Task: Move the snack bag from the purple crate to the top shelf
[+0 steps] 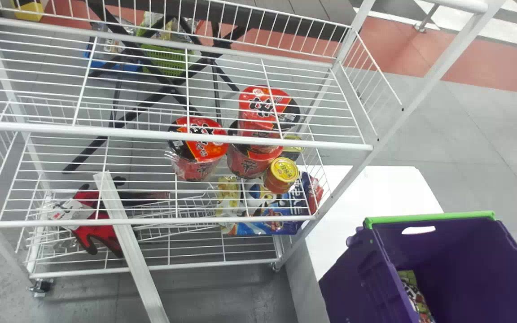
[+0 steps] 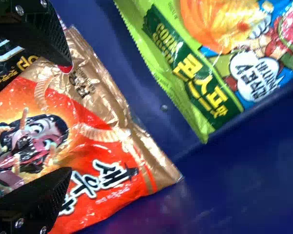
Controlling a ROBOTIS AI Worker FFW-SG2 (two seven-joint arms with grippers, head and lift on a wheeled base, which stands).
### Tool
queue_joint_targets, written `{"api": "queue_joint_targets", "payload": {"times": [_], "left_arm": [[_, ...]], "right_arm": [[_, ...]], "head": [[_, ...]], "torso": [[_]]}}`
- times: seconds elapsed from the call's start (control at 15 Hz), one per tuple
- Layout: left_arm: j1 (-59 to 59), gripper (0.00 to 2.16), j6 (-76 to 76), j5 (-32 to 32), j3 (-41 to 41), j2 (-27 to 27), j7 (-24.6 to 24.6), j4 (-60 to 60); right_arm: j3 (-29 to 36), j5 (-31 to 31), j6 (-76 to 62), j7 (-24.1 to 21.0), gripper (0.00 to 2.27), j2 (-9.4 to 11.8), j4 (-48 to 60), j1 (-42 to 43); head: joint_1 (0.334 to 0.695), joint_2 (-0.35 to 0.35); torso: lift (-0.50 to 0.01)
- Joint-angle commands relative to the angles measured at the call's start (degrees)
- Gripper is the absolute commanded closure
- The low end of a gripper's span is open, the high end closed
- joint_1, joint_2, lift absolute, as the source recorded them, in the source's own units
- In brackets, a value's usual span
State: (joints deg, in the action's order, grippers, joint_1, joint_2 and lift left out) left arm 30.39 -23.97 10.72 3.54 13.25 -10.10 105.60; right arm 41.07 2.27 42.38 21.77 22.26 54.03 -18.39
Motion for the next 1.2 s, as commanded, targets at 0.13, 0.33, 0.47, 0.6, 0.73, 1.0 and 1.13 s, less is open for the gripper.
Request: {"api": "queue_joint_targets", "payload": {"times": [0.13,0.33,0.47,0.6,0.73,1.0,1.13], "left_arm": [[-0.2,0.12,-0.8,0.0,0.2,0.0,0.0,-1.0],[-0.4,0.12,-2.1,0.0,0.2,0.0,0.0,-1.8],[-0.4,0.12,-2.1,0.0,0.2,-0.1,0.0,-1.7],[-0.4,0.12,-2.1,0.0,0.3,-0.1,0.0,-1.6],[-0.4,0.12,-2.1,0.0,0.3,-0.1,0.0,-1.6],[-0.4,0.12,-2.1,0.0,0.3,-0.1,0.0,-1.7],[-0.4,0.12,-2.1,0.0,0.3,-0.1,0.0,-1.7]], "right_arm": [[0.0,1.4,-5.2,-0.3,0.03,-0.8,-1.3,-0.6],[-0.5,3.1,-8.5,-1.0,0.04,-1.5,-2.6,-0.8],[-0.7,3.4,-8.5,-1.0,0.04,-1.6,-2.6,-0.8],[-0.7,3.6,-8.3,-1.1,0.04,-1.6,-2.6,-0.8],[-0.7,3.8,-8.3,-1.2,0.05,-1.6,-2.6,-0.8],[-0.9,4.2,-8.3,-1.4,0.14,-1.4,-2.9,-0.8],[-1.0,4.6,-8.1,-1.5,0.27,-1.4,-2.9,-0.8]], "head": [[0.695,-0.350],[0.695,-0.350],[0.695,-0.350],[0.695,-0.350],[0.695,-0.350],[0.695,-0.350],[0.695,-0.350]], "torso": [[-0.451],[-0.451],[-0.451],[-0.451],[-0.451],[-0.451],[-0.451]]}}
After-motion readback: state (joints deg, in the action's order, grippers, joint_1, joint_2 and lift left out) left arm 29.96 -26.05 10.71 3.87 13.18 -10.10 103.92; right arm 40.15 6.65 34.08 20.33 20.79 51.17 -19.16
